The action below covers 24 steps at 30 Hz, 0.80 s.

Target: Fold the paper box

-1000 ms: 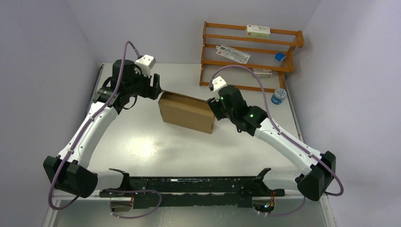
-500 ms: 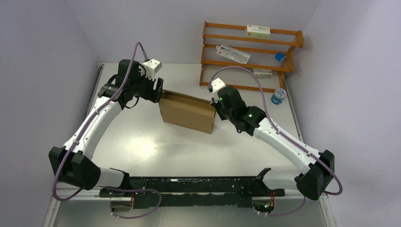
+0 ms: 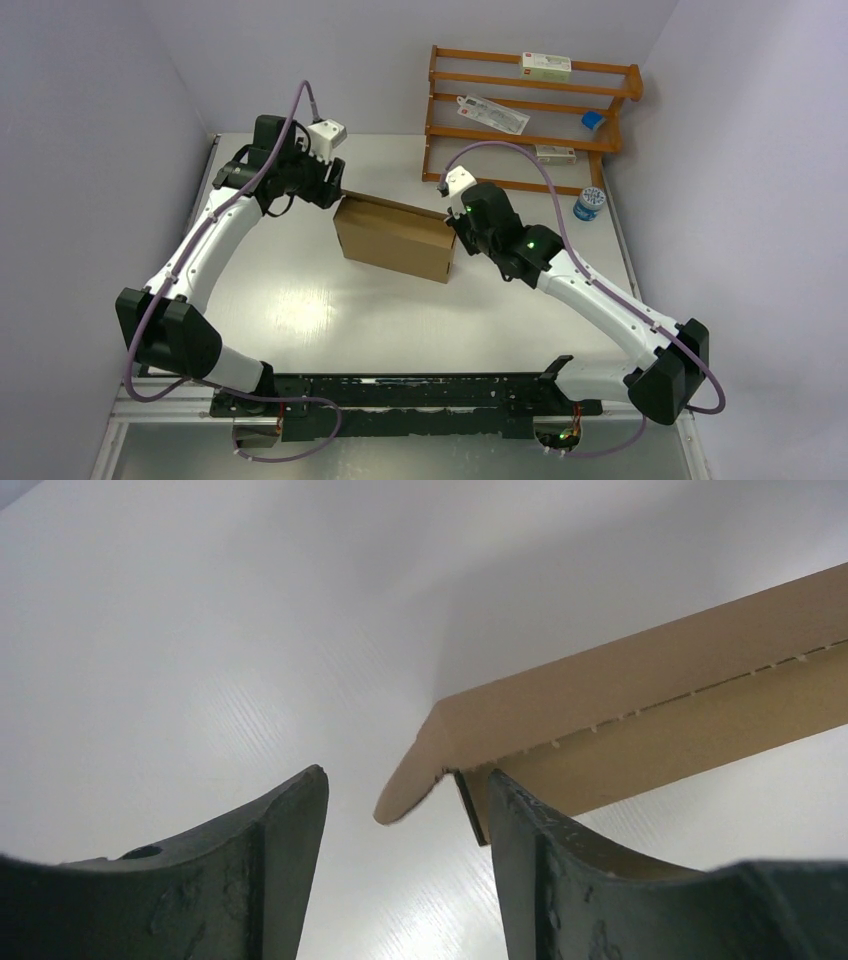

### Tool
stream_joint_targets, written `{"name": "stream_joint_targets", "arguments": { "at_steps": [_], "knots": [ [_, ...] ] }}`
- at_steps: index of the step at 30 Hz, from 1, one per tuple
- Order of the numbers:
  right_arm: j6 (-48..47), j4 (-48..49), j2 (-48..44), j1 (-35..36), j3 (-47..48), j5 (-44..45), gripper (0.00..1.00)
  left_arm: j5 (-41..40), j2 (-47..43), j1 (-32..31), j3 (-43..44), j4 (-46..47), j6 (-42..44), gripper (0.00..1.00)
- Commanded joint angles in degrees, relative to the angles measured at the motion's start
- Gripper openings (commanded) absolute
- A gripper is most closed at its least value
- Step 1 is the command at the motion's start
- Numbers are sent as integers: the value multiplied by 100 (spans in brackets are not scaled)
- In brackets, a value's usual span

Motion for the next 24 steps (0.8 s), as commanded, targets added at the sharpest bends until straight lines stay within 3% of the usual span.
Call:
{"name": "stream_joint_targets", "arguments": {
  "at_steps": [1, 8, 12, 16, 24],
  "knots": [
    [-59, 86, -166, -19, -88, -183, 0, 60, -1, 86, 146, -91, 469, 61],
    [-68, 115, -200, -27, -99, -172, 0, 152, 45, 103, 98, -171, 629, 53],
    [-71, 123, -168, -23, -70, -190, 0, 286, 17, 98, 101, -185, 559, 41],
    [-32, 102, -144, -25, -28, -254, 0, 650, -165, 95, 34, -118, 407, 23],
    [270, -122, -43, -21, 256, -432, 0, 917, -591, 77, -158, -56, -262, 11]
  ]
}}
